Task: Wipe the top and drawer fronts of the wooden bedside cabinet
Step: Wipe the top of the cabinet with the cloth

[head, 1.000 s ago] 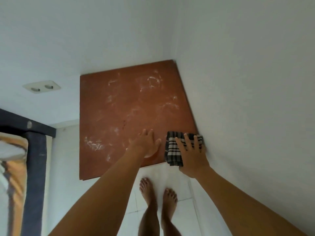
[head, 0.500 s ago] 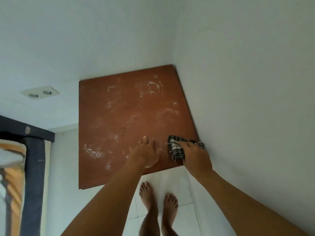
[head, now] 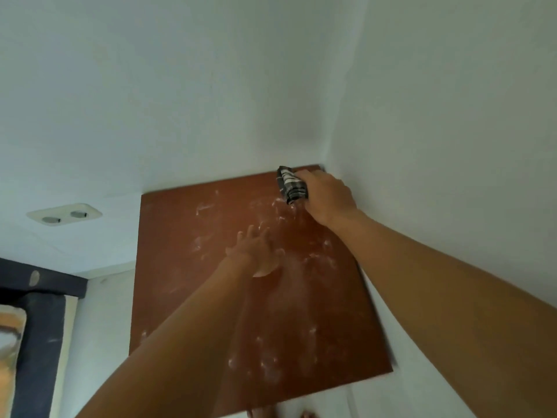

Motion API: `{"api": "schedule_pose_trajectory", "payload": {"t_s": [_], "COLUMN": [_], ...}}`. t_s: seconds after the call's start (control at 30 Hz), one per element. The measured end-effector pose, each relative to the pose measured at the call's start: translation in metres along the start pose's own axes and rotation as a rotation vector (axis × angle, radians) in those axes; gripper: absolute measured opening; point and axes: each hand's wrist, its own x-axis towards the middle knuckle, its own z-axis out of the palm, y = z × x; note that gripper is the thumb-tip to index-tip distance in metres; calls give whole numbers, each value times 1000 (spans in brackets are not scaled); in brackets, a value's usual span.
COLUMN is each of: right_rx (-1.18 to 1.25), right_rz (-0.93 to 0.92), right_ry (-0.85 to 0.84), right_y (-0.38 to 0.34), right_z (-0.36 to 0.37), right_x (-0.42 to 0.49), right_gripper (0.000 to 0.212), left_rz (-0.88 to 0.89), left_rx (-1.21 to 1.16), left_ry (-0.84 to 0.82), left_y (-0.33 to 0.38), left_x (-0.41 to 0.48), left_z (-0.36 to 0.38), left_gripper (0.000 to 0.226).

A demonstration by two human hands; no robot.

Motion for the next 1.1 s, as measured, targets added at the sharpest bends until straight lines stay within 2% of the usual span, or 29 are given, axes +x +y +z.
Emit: {"api": "schedule_pose_trajectory", "payload": {"t_s": [0.13, 0.27, 0.37, 0.43, 0.63, 0.73, 1.1], "right_rx": [-150, -243, -176, -147, -141, -136, -168], "right_rz": [-94, -79, -21, -7, -23, -19, 3], "right_ry": [-19, -90, -231, -268, -239, -219, -141], "right_y": [20, 38, 46, 52, 61, 59, 64], "right_z": [32, 68, 88, 100, 107, 111, 127], "right_x": [67, 100, 98, 91, 86, 76, -7], "right_gripper": [64, 64, 73, 79, 75, 82, 83], "left_rz": [-35, -38, -58, -61, -56, -67, -93], "left_rx": [27, 181, 238, 237, 184, 175, 106], "left_ry": [-64, -60, -68, -75, -70, -59, -59], "left_y": [-4, -1, 6, 7, 1, 3, 3], "left_x": [11, 6, 5, 6, 4, 4, 6], "left_z": [3, 14, 16, 18, 25, 27, 28], "left_gripper": [77, 77, 83, 86, 85, 85, 87]}}
